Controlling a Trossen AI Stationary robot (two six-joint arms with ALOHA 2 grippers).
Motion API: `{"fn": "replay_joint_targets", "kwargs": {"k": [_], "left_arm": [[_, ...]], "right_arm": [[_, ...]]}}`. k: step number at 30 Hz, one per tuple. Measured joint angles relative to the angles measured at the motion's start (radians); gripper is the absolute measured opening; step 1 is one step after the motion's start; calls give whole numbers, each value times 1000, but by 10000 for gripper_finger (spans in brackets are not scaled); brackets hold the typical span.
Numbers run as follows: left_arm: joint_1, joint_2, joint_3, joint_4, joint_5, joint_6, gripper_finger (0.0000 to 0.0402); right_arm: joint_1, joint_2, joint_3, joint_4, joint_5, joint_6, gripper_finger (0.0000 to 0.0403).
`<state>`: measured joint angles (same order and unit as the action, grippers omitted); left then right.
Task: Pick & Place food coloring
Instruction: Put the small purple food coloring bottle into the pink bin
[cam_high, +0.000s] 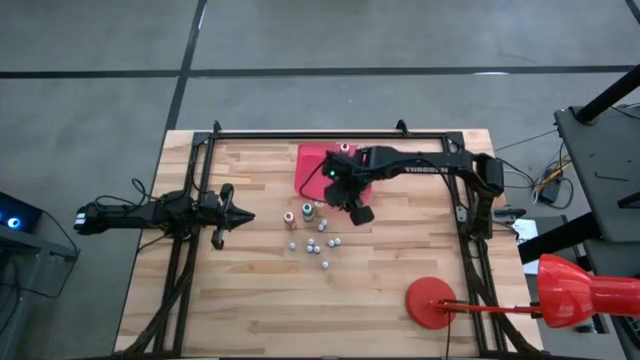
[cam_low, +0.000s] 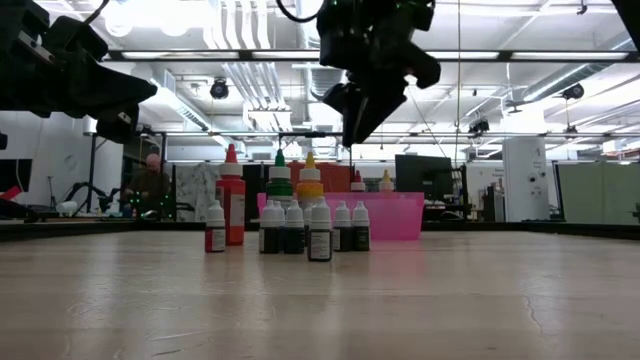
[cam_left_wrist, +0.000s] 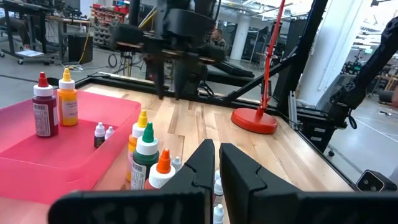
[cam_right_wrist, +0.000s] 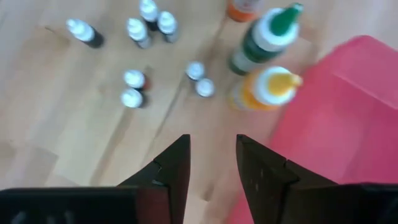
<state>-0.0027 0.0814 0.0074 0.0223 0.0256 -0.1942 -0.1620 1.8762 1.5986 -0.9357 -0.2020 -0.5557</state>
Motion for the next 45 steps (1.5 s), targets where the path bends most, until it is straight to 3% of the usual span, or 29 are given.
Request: {"fn": "replay_joint_targets", "kwargs": {"k": [22,33,45], "left_arm": [[0,0,0,0,0,0,0],[0,0,0,0,0,0,0],[0,0,0,0,0,0,0]], "right_arm": [[185,6,-71,61,5,315,130],[204,6,-74,61,92,451,150],[212,7,-104,64,100,423,186]]}}
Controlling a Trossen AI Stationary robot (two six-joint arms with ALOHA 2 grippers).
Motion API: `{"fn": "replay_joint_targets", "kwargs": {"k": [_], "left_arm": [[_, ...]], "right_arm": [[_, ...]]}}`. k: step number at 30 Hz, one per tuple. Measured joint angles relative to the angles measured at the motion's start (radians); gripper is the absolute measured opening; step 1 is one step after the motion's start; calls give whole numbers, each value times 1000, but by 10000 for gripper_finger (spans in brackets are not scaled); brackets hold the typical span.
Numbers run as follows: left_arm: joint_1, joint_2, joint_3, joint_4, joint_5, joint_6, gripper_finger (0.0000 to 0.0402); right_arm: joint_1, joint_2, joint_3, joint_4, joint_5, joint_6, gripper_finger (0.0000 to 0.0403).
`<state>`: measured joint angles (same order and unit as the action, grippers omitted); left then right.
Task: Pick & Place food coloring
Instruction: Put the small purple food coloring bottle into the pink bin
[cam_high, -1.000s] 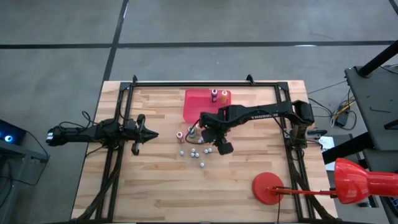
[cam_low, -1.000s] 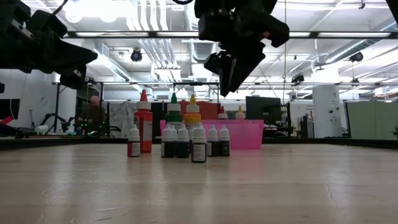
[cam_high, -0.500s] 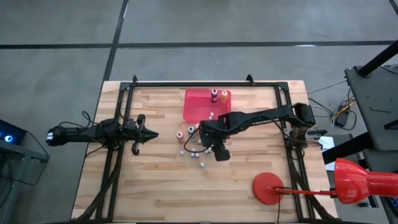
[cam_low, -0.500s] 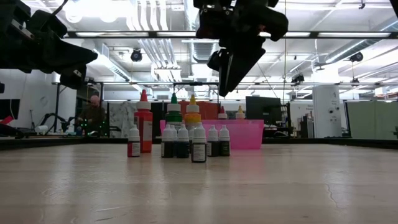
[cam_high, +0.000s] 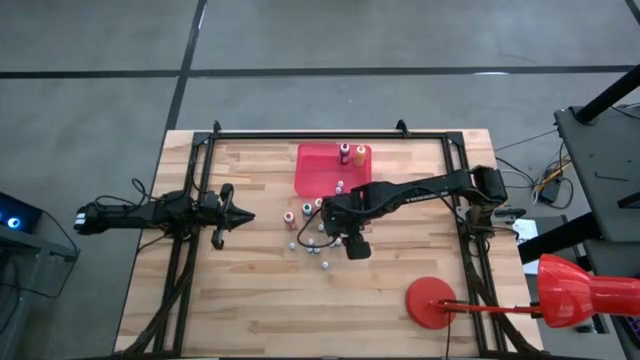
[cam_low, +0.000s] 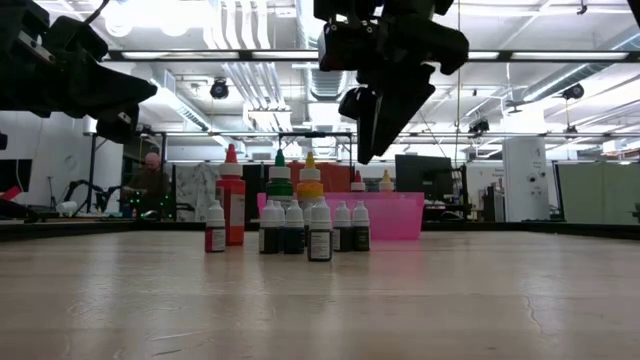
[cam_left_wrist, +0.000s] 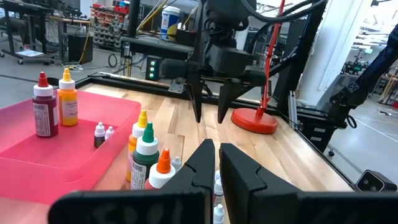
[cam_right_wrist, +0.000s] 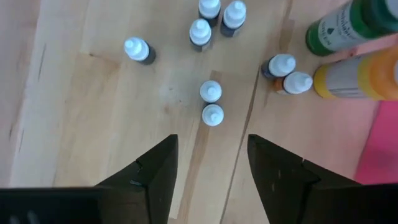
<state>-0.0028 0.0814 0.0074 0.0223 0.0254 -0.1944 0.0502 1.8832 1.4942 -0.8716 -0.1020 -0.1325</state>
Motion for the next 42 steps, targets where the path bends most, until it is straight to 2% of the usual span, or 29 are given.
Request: {"fn": "replay_joint_targets", "kwargs": {"k": [12,19,25,42], "left_arm": [[0,0,0,0,0,0,0],[0,0,0,0,0,0,0],[0,0,0,0,0,0,0],[0,0,0,1,0,0,0]], "right_arm": [[0,0,-58,93,-8,13,187],[-4,6,13,49,-12,80,187],[-13,73,89,-41,-11,81,187],[-10,131,65,-16,-3,-6,187]]}}
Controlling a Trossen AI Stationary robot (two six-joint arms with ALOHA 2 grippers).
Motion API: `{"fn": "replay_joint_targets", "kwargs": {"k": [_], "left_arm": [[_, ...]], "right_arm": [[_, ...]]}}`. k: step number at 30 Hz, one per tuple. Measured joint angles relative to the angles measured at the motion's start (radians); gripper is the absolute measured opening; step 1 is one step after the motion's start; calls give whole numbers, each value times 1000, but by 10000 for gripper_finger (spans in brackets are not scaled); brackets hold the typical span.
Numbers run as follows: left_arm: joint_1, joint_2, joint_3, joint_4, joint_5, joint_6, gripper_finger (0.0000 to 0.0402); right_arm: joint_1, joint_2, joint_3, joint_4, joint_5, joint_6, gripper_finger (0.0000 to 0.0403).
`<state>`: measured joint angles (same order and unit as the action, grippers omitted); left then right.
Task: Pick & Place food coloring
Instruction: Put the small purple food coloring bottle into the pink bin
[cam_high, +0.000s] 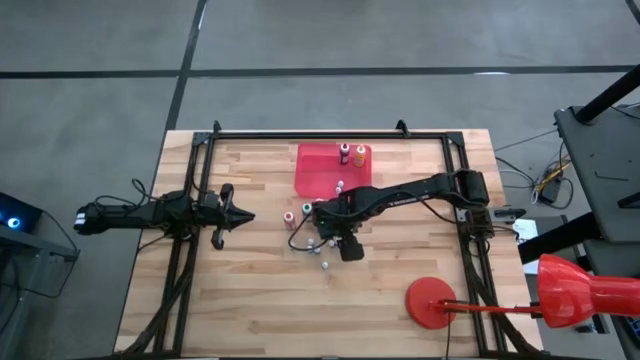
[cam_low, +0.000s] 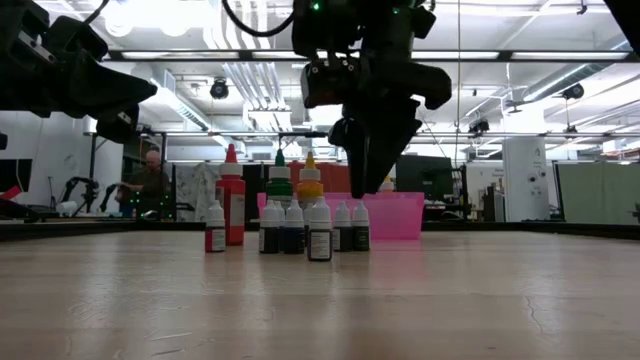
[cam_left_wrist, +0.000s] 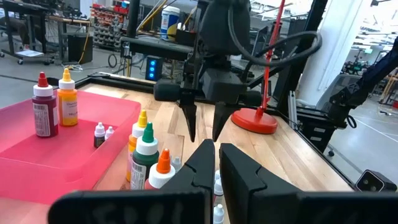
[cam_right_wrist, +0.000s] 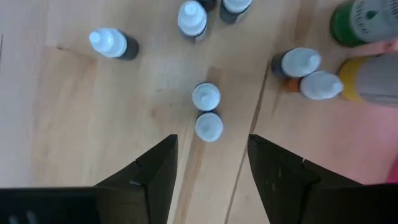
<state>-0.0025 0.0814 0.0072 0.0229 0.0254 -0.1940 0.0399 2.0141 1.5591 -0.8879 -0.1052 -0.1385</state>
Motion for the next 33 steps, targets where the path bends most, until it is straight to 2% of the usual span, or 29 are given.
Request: {"fn": "replay_joint_targets", "kwargs": {"k": [33], "left_arm": [[0,0,0,0,0,0,0]], "right_arm": [[3,0,-114,167,2,0,187]]}}
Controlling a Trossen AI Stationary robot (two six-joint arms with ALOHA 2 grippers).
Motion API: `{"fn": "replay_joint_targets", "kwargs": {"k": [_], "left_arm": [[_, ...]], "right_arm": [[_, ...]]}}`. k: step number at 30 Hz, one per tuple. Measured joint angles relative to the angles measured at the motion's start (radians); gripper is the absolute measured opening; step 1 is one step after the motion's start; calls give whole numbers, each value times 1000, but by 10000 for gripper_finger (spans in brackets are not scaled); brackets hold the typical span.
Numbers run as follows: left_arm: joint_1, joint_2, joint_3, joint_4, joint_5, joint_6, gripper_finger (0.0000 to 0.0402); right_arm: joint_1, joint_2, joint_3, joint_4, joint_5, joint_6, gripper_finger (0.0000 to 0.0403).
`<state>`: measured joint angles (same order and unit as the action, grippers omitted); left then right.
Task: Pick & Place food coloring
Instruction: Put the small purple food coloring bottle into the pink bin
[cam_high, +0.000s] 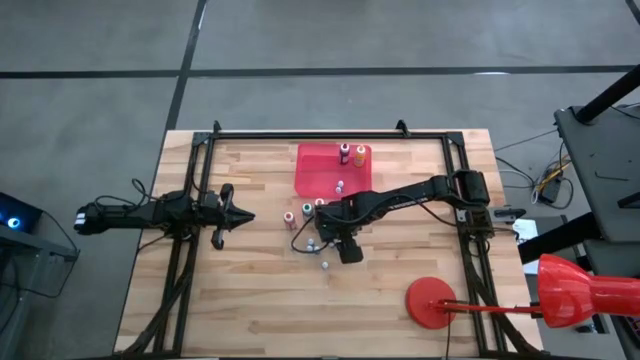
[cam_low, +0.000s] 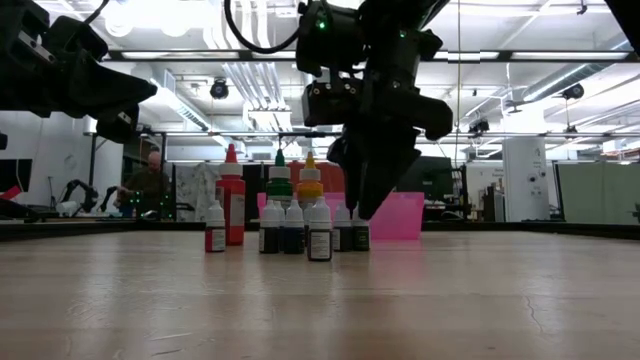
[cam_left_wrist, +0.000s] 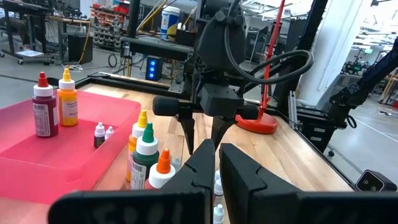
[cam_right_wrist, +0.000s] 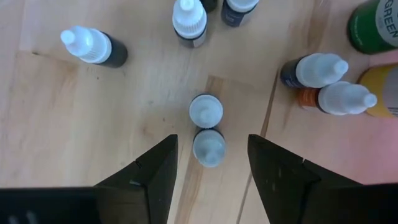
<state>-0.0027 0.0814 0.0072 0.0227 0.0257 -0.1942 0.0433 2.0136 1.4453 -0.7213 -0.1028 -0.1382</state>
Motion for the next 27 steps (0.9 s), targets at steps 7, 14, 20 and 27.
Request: {"fn": "replay_joint_targets", "kwargs": {"k": [7,14,20,27], "left_arm": [[0,0,0,0,0,0,0],[0,0,0,0,0,0,0],[0,0,0,0,0,0,0],[0,0,0,0,0,0,0]], "right_arm": [[0,0,-10,7,0,0,187],[0,0,-10,21,-1,5,176],[0,0,-10,25,-2,4,142],[0,0,-14,25,-2,4,98]]}}
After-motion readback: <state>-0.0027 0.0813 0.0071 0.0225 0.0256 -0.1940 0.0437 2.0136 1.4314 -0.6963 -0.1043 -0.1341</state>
